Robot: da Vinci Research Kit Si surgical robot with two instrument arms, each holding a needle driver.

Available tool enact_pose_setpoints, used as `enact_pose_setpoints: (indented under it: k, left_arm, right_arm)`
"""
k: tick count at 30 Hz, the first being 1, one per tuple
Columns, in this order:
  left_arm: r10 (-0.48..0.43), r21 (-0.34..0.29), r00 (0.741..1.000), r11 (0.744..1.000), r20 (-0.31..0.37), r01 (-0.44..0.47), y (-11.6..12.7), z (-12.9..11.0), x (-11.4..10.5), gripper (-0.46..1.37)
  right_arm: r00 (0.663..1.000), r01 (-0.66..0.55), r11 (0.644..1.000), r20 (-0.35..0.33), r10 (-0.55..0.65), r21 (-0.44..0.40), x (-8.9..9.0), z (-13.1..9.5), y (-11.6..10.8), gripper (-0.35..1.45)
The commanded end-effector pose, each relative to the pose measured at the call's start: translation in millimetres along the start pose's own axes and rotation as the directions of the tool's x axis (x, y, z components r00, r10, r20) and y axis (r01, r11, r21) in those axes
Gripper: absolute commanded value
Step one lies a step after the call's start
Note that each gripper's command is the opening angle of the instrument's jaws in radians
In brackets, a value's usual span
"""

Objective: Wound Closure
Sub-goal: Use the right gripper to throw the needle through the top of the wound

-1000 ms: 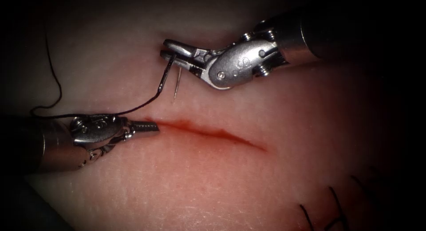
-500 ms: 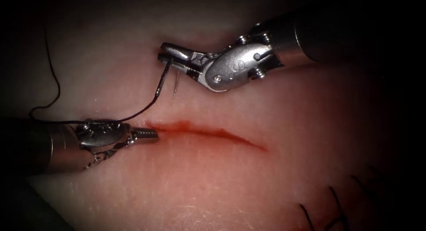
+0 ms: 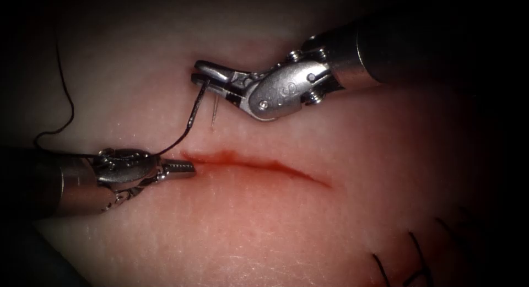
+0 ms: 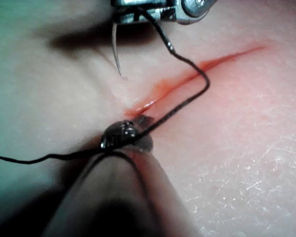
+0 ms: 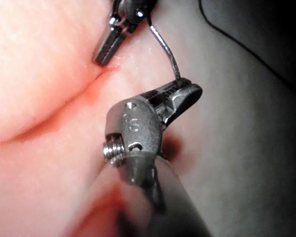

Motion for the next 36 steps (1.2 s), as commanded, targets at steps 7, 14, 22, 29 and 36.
enact_pose_setpoints:
  k: [7,14,22,29,36]
  left_arm:
    - [-0.005,-0.008,1.000,1.000,-0.010,0.005,0.1,-0.3,0.2,-0.35]
    - [-0.012,-0.007,1.000,1.000,-0.010,0.012,0.1,-0.3,0.2,-0.35]
    - [-0.012,-0.006,1.000,1.000,-0.010,0.012,0.1,-0.3,0.2,-0.35]
    - [-0.007,-0.006,1.000,1.000,-0.009,0.007,0.0,-0.3,0.3,-0.35]
    - [-0.007,-0.005,1.000,1.000,-0.009,0.007,0.0,-0.4,0.3,-0.35]
  right_arm:
    - [1.000,0.014,1.000,-0.001,-0.014,0.015,0.0,-0.3,-1.4,-0.35]
    - [0.999,0.034,0.999,-0.007,-0.034,0.028,-0.4,-1.1,-3.3,-0.35]
    - [1.000,0.006,0.999,-0.010,-0.006,0.041,-1.1,-1.7,-5.5,-0.35]
    - [1.000,-0.023,0.999,0.011,0.022,0.040,-1.5,-2.8,-8.1,-0.35]
    - [0.997,-0.065,0.997,0.044,0.064,0.034,-2.3,-3.1,-8.8,-0.35]
